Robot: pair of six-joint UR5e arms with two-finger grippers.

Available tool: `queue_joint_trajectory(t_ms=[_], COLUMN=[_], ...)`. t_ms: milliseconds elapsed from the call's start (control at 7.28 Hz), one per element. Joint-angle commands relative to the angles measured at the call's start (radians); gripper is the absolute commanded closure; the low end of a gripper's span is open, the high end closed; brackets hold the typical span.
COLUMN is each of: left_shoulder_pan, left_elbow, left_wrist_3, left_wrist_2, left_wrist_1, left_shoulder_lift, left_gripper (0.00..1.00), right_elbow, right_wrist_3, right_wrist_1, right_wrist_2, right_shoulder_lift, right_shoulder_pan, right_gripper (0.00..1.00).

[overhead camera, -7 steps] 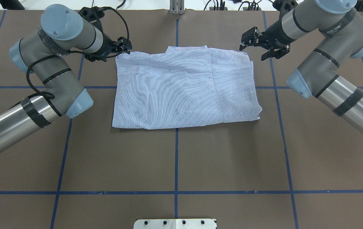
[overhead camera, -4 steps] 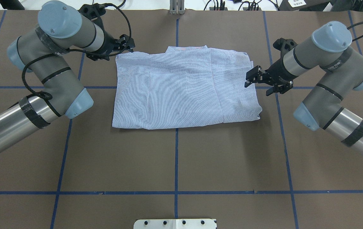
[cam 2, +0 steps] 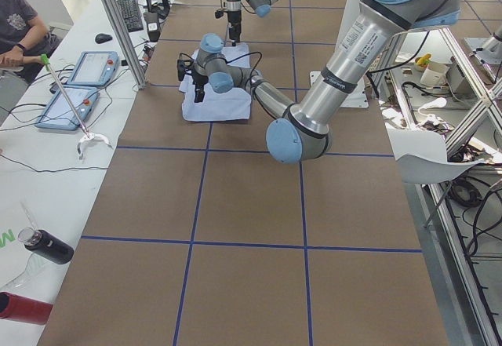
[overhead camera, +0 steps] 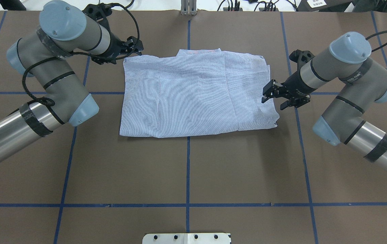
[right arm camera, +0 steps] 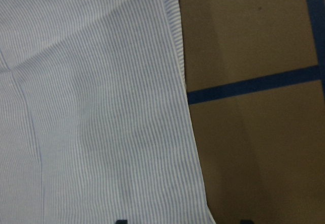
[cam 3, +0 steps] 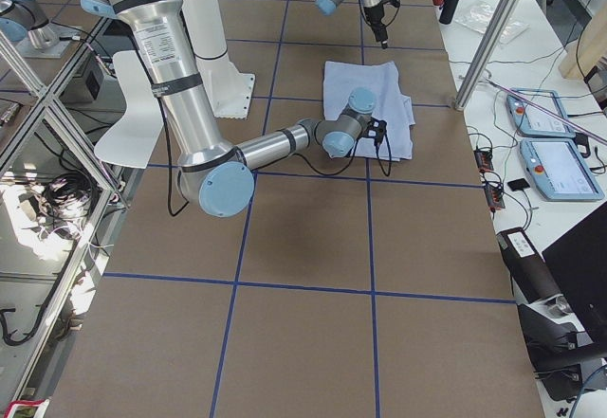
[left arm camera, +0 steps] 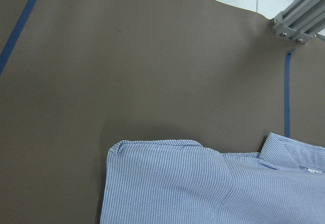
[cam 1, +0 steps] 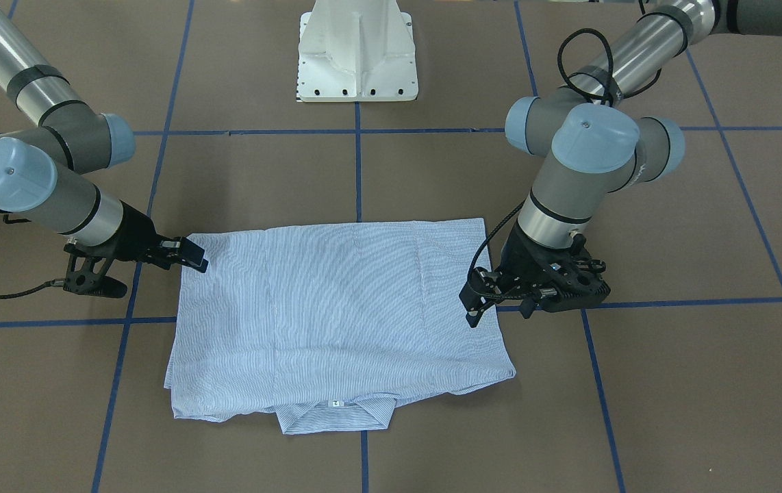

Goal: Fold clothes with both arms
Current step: 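Grasp the bundle's edge with the right gripper and drag it toward the robot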

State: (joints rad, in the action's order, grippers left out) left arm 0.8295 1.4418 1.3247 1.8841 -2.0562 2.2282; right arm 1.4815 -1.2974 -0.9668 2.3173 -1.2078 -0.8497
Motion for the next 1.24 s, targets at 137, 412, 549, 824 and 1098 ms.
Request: queue_joint_trajectory(t_ms=[137, 412, 549, 824, 1098], left_shoulder_pan=[0.003, 0.013, 0.013, 0.013, 0.013], left_elbow=[0.002, 0.015, 0.017, 0.015, 0.017], left_wrist_3=[0.001, -0.001, -0.001, -0.002, -0.002], left_wrist_2=[0.0, 0.0, 0.0, -0.002, 0.0], left_wrist_1=[0.001, 0.017, 0.025, 0.027, 0.027], left_shoulder_lift=[-0.002, -0.004, -0.004, -0.009, -0.015], left_gripper=[0.0, 0.01, 0.01, 0.01, 0.01], right_elbow=[0.01, 0.01, 0.01, 0.028, 0.107], right_wrist_3=[0.0, -0.003, -0.002, 0.0, 0.004], right_wrist_1=[0.003, 0.008, 0.008, 0.011, 0.013], right_wrist_2=[0.02, 0.01, 0.01, 0.022, 0.053], right_shoulder_lift=[-0.019, -0.019, -0.016, -0.016, -0.07], right_shoulder_pan=[0.011, 0.026, 0.026, 0.026, 0.021], right_gripper=[0.21, 0.66, 0.98, 1.0, 1.0])
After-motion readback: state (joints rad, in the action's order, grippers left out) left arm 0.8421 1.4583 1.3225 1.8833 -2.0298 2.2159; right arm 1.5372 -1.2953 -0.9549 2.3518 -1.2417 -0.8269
